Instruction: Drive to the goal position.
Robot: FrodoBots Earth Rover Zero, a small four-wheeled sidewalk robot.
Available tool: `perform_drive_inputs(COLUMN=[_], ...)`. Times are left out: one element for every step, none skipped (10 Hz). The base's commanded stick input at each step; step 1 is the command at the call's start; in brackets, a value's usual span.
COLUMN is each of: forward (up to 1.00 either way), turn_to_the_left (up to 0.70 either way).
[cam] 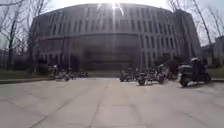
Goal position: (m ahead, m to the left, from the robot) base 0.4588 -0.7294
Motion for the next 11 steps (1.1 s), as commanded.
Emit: perform_drive_inputs(forward=[1.00,1.00,1.00,1.00,1.00,1.00,1.00,1.00,1.00,1.00,1.00], turn_to_the_left=[0.00,0.00,0.00,0.00,0.00,0.00,0.00,0.00,0.00,0.00,0.00])
